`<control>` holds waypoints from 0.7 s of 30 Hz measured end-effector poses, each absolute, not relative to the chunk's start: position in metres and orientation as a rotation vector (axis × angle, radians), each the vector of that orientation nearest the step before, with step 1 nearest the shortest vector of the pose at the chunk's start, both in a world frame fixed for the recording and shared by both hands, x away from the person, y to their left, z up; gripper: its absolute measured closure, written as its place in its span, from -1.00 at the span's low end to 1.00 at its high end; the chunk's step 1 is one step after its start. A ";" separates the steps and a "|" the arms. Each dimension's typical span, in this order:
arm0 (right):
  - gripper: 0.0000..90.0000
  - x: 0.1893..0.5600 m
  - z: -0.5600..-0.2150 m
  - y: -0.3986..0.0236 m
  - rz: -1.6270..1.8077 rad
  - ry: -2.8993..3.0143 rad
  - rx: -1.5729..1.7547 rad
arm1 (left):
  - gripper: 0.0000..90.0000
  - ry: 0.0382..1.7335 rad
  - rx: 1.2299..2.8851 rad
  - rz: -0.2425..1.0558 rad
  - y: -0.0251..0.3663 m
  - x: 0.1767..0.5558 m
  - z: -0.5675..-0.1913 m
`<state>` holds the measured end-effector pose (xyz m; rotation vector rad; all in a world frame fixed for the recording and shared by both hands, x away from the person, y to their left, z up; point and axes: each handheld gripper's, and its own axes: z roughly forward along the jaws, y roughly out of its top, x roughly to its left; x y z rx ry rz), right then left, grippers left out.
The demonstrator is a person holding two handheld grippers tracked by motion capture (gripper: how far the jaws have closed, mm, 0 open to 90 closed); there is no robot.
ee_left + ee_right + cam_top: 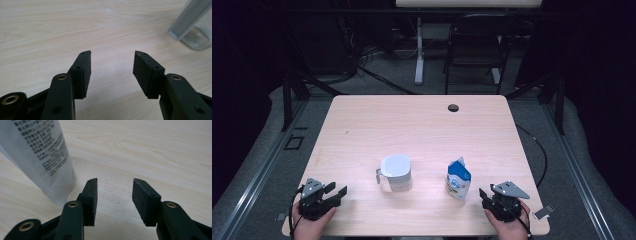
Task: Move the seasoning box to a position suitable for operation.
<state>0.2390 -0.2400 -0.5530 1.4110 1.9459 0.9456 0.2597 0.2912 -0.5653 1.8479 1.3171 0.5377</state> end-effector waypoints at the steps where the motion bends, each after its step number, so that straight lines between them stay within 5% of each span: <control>1: 0.25 0.239 -0.553 -0.240 0.942 1.947 1.414 | 0.10 1.315 1.854 0.538 0.291 0.259 -0.563; 21: 0.17 0.234 -0.553 -0.249 0.985 1.955 1.443 | 0.15 1.265 1.876 0.485 0.270 0.256 -0.552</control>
